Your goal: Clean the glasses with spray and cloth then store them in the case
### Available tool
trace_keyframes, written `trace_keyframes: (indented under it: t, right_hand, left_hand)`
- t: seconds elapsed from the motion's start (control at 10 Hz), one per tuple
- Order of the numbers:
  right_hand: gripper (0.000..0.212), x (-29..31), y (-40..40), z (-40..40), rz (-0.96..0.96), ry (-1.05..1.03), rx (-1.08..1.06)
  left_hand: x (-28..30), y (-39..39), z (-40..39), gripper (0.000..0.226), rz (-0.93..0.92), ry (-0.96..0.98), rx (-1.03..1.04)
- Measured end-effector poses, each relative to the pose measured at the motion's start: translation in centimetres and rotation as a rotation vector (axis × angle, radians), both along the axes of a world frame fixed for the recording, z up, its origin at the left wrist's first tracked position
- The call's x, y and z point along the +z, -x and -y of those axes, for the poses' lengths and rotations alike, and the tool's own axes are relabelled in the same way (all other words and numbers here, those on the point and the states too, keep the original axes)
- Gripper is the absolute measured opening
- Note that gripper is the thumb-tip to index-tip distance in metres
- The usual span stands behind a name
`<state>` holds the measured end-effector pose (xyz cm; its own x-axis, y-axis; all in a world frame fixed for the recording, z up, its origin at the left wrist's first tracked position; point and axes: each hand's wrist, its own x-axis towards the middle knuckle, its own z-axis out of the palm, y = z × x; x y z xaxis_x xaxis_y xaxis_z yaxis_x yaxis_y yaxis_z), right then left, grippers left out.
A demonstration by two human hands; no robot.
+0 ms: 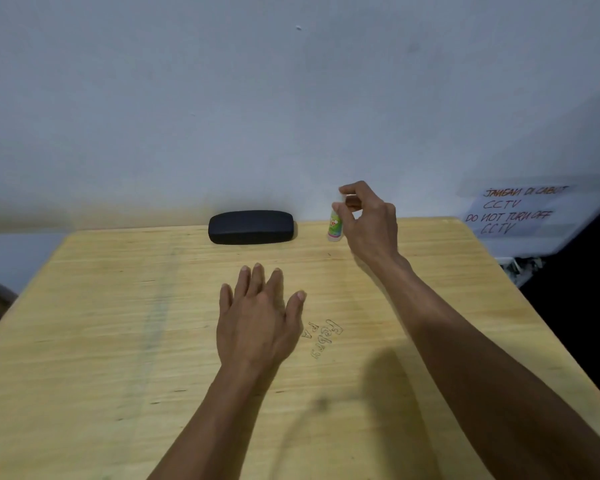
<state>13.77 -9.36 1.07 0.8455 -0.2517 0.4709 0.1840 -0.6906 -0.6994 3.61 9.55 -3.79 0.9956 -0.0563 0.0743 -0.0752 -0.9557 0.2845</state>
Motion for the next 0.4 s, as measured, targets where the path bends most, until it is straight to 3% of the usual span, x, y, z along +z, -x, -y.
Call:
trace_keyframes:
  t: [0.4]
  right_hand:
    - [0.039,0.78,1.08,0.46,-0.045,-0.013,0.037]
  left_hand:
    - [0.34,0.28,0.15,0.07,0.008,0.009,0.0]
